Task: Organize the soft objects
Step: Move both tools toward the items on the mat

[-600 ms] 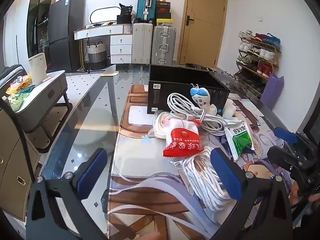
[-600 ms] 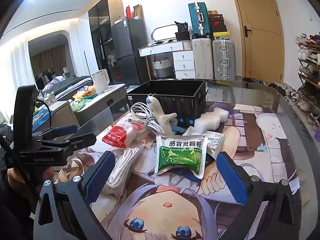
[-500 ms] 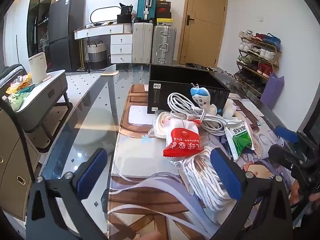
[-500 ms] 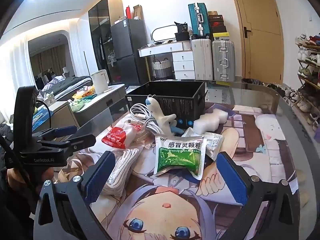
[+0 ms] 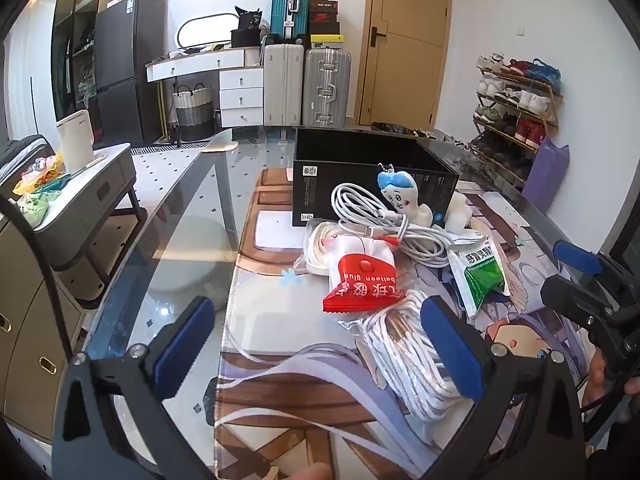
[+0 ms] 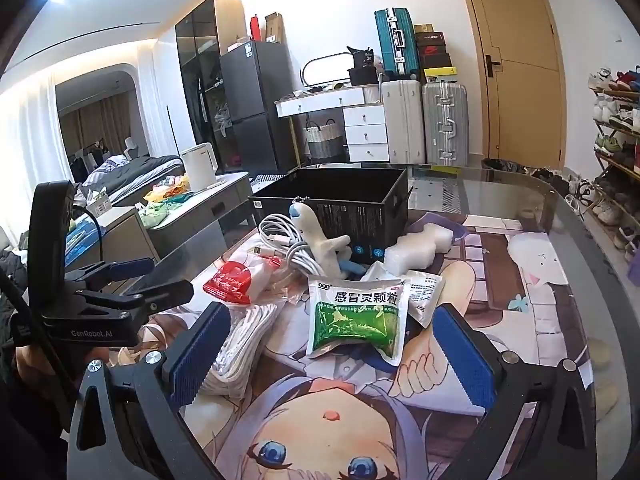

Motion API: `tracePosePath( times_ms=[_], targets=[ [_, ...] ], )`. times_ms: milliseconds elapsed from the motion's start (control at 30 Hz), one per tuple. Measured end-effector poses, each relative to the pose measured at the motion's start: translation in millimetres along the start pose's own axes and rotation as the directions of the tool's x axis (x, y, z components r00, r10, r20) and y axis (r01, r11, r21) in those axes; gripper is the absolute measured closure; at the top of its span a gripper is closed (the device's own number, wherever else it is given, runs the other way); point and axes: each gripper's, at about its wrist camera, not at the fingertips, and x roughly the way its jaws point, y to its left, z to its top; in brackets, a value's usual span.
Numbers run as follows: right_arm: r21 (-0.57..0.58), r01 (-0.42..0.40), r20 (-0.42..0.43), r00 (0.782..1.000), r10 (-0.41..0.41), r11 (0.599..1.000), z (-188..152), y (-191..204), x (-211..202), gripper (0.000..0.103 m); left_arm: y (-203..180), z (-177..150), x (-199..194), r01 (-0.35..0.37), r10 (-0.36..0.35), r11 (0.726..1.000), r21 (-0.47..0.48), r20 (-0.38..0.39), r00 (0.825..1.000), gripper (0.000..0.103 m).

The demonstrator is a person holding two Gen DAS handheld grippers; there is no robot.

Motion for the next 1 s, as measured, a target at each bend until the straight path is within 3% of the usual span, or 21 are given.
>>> tracePosePath(
  times_ms=[1000],
  targets=[
    [0.012,-0.002,-0.008,1.0,0.003,1.0,-0.7,-0.7,1.4,0.0,-6.0,-2.5,2.5,-0.018,0.019,0.999,0.03,-0.02,1.0,0.0]
  ],
)
